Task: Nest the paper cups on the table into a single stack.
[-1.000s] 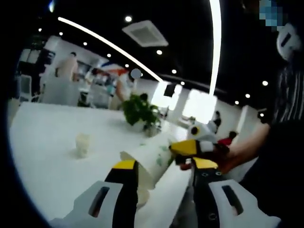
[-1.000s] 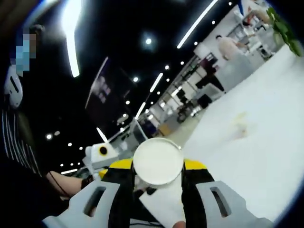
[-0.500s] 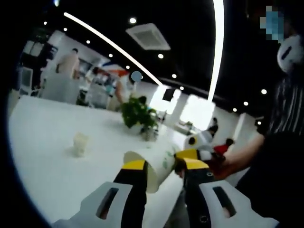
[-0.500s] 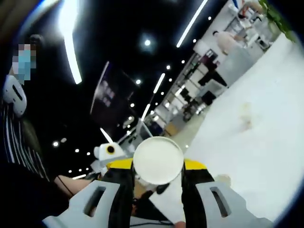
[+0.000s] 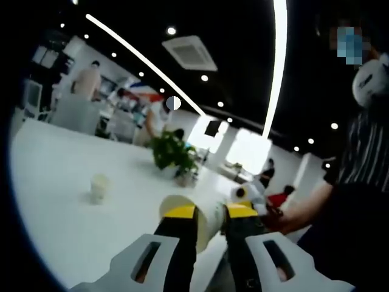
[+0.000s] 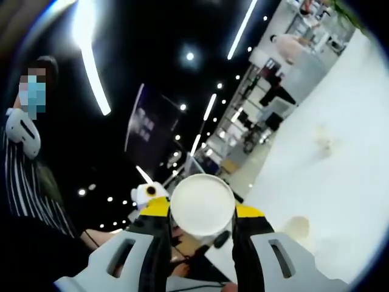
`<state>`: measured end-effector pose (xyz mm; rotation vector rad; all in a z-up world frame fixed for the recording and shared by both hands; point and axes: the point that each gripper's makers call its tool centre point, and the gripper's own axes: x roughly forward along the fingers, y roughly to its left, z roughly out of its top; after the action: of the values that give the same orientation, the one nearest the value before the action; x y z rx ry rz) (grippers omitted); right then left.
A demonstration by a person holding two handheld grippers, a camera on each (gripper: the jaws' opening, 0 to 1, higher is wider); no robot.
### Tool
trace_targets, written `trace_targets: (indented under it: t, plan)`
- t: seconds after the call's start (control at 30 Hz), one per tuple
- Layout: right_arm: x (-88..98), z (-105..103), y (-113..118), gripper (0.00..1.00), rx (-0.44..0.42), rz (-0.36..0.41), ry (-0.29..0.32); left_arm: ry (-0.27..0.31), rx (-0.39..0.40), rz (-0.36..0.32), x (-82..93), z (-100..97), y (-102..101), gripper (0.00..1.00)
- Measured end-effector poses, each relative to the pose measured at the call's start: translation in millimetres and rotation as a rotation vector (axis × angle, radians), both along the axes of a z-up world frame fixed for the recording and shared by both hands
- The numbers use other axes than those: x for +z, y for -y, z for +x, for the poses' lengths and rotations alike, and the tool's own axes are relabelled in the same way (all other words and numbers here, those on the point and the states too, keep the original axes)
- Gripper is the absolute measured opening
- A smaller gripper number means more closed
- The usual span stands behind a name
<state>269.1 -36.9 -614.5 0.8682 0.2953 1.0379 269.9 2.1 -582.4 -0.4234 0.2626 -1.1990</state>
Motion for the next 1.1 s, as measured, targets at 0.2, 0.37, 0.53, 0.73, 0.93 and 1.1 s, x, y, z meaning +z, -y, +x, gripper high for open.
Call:
trace_targets:
  t: [0.2,0.37,0.53,0.73,0.93,1.1]
  plan:
    - [4.7,-3.7,-0.8,0.35,0.016,0.028,0.005,-0.009,-0.013,-0.009,4.4,-0.7,-1.2,0.06]
    - [5.7,-4.2,-0.7,0.35,0.020,0.049,0.005,-0.007,-0.027,-0.014,8.3,-2.4,-0.6,0.05]
    - [7.2,-7.3,0.2,0.34,0.029,0.070,0.003,0.006,-0.061,0.005,14.2,-6.4,2.1,0.04]
    - [9.6,-10.4,1.5,0.35,0.033,0.074,0.019,0.001,-0.093,0.007,18.1,-9.1,6.2,0.02]
    - [8.3,-8.8,4.8,0.35,0.021,0.062,0.028,0.025,-0.109,0.035,18.4,-10.4,10.4,0.01]
    - [5.3,-6.9,7.3,0.35,0.004,0.049,0.032,0.056,-0.121,0.054,18.5,-11.2,12.7,0.00]
